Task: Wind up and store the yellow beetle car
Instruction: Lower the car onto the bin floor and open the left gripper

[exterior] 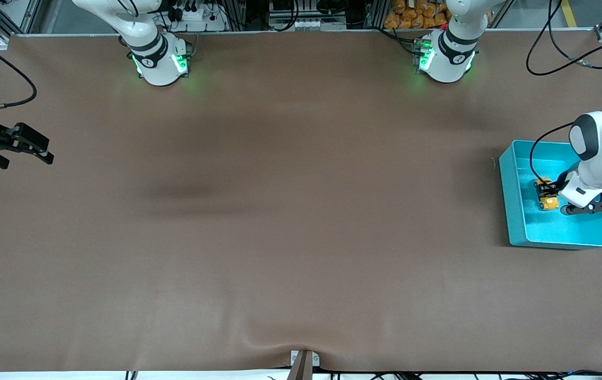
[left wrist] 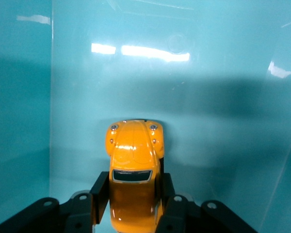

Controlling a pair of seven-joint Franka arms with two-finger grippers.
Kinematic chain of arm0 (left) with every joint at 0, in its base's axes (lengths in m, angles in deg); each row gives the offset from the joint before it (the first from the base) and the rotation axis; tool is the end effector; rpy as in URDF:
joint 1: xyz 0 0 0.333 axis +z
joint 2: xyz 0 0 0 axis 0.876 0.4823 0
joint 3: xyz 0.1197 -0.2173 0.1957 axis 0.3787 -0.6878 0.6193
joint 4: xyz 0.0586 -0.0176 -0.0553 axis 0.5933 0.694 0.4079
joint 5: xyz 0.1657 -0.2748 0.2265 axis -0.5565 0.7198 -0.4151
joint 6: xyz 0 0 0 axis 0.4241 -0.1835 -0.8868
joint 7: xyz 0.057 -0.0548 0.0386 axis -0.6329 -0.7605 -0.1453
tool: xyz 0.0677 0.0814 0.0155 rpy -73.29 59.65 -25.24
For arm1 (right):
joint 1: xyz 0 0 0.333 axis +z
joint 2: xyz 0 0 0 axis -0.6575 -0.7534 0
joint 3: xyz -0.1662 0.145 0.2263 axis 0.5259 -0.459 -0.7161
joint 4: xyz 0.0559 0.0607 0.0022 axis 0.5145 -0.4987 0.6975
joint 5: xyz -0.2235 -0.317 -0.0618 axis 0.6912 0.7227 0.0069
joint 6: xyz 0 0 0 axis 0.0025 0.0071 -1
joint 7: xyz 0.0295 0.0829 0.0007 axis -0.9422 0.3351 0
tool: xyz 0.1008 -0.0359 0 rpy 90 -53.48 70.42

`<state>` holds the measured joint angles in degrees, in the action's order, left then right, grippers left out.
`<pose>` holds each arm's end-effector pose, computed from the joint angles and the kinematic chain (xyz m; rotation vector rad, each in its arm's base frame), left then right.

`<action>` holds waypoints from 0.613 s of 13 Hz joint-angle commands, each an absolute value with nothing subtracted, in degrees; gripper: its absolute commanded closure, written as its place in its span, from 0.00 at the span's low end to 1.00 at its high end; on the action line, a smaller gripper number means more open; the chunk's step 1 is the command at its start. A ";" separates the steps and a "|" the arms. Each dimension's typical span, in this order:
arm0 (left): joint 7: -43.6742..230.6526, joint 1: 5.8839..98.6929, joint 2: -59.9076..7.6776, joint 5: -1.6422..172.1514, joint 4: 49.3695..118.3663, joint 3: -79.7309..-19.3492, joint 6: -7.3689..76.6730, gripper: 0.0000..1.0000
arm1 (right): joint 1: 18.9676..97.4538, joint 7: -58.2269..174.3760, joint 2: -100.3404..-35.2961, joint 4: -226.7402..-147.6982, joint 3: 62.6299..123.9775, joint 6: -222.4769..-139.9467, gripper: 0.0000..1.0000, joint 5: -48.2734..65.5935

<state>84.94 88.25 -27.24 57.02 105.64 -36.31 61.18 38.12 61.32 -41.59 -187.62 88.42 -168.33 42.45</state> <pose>0.5324 0.2133 0.2053 -2.9904 -0.1223 0.1012 0.5564 -0.0301 0.5941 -3.0915 -0.1132 -0.1698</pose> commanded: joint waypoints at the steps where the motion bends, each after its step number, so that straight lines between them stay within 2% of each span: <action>1: 86.16 88.06 -27.56 55.78 105.01 -36.49 61.45 0.17 | 37.86 57.27 -40.93 -187.43 87.94 -167.63 0.00 43.66; 2: 86.16 88.06 -27.91 55.78 105.01 -36.57 61.45 0.05 | 37.86 57.17 -40.93 -187.51 87.86 -167.37 0.00 44.27; 3: 86.16 88.06 -28.09 55.78 104.40 -36.75 61.45 0.00 | 37.86 57.17 -40.93 -187.51 87.85 -167.11 0.00 44.80; 8: 85.02 86.75 -33.35 55.96 101.58 -37.10 60.84 0.00 | 37.77 57.35 -40.75 -185.41 87.85 -164.13 0.00 46.03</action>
<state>84.92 87.88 -29.40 57.02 101.44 -37.09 61.71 38.12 58.51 -41.58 -186.74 88.34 -166.70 44.74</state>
